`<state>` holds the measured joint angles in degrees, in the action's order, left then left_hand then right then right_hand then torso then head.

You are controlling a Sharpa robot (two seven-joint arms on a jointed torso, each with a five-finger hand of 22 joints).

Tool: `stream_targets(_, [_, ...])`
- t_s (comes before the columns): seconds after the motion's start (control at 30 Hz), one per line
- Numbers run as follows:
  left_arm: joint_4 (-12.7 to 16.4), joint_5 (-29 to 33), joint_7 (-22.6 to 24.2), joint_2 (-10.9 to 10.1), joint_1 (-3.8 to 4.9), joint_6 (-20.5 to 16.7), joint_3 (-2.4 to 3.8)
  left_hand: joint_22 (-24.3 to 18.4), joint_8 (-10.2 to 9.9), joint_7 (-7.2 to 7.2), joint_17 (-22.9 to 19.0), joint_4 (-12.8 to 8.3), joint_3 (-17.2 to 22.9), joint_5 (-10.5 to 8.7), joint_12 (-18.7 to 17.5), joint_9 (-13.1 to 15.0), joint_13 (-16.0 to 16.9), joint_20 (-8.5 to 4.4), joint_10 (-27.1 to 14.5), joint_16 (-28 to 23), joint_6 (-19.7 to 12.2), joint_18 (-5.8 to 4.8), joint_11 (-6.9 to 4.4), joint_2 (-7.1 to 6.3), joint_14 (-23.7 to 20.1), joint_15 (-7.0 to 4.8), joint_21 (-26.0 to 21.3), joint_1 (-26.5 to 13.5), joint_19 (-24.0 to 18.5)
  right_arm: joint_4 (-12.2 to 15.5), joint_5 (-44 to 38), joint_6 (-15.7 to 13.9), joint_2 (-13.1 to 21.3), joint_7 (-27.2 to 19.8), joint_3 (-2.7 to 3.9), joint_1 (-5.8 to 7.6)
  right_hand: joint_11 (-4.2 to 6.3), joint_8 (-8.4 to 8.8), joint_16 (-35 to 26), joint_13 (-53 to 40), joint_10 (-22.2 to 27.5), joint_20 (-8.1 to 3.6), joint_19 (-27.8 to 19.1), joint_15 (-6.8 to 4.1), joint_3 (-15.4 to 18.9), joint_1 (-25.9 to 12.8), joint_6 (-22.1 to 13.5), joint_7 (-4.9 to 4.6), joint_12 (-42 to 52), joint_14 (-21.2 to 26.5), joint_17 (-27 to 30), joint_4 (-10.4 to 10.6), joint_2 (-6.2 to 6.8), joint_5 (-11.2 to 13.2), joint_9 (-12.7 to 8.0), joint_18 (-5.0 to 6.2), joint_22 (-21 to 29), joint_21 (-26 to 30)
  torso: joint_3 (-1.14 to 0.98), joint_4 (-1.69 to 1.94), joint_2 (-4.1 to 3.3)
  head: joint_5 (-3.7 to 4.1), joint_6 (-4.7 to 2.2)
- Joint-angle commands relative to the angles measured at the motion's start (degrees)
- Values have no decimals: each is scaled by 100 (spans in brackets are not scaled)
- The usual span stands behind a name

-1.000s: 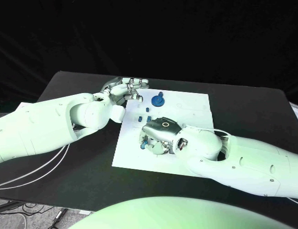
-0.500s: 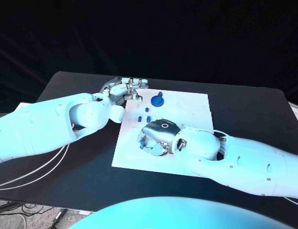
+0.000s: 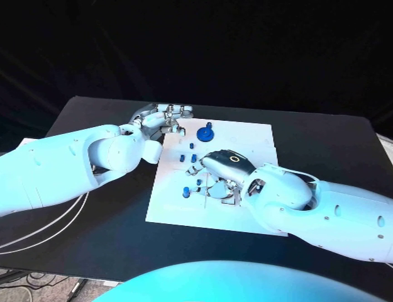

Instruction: Assemble the parts on the task board

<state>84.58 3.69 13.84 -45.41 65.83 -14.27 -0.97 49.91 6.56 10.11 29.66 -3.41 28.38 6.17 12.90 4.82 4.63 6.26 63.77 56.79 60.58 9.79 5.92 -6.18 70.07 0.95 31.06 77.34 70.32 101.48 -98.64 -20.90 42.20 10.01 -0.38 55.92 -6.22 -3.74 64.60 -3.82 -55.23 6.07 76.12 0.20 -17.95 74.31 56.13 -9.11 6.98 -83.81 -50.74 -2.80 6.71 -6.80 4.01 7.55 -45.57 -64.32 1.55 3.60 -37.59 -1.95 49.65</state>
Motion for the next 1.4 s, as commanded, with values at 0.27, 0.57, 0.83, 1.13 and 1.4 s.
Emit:
stream_targets(0.27, [35, -21, 15, -25, 2, 96, 4, -4, 17, 9, -5, 0, -19, 13, 19, -5, -7, 7, -27, -27, -26, 63, -3, 57, -41, -16, -11, 15, -39, 508, 1326, 92, 1376, 688, 35, 318, 386, -236, 688, -584, -2027, -174, 381, -222, 434, -285, 441, 183, 1291, -238, -944, 363, -16, -109, 101, -127, -1005, -628, 38, -101, 35, 376, -196])
stream_targets(0.57, [58, -22, 13, -69, 3, 75, 2, -6, 20, 9, -7, -1, -23, 12, 24, -5, -7, 7, -29, -26, -26, 63, -3, 57, -43, -16, -14, 15, -39, 775, 1316, 242, 2146, 1475, -93, 300, 531, -549, 1427, -4796, -2034, -339, 585, -343, 1492, -478, 406, 309, 5243, -328, -1911, 1178, -71, -728, 192, -261, -1820, -1188, 23, -216, 40, 555, -238])
stream_targets(0.83, [67, -22, 15, -68, 1, 88, -4, -6, 20, 9, -7, -1, -23, 12, 24, -5, -7, 7, -29, -26, -26, 63, -3, 57, -43, -16, -14, 15, -39, 839, 1237, 400, 2271, 1927, -168, 186, 509, -778, 1601, -5717, -2054, -315, 592, -336, 1958, -454, 358, 327, 5953, -343, -2173, 1664, -188, -923, 259, -286, -1998, -1305, 18, -206, 42, 584, -225])
stream_targets(1.13, [56, -22, 10, -86, -3, 94, -11, -6, 20, 9, -7, -1, -23, 12, 24, -5, -7, 7, -29, -26, -26, 63, -3, 57, -43, -16, -14, 15, -39, 836, 1100, 559, 2109, 2112, -183, 68, 533, -908, 1656, -5892, -2072, -323, 604, -352, 2175, -443, 412, 360, 6048, -350, -2257, 1906, -231, -1015, 327, -297, -2079, -1357, 37, -221, 40, 557, -213])
stream_targets(1.4, [47, -22, 8, -86, -12, 104, -12, -6, 20, 9, -7, -1, -23, 12, 24, -5, -7, 7, -29, -26, -26, 63, -3, 57, -43, -16, -14, 15, -39, 734, 1028, 690, 1894, 2164, -185, -41, 536, -922, 1665, -5914, -2077, -325, 607, -354, 2201, -445, 419, 364, 6059, -352, -2273, 1923, -235, -1011, 336, -300, -2092, -1364, 31, -216, 36, 549, -181])
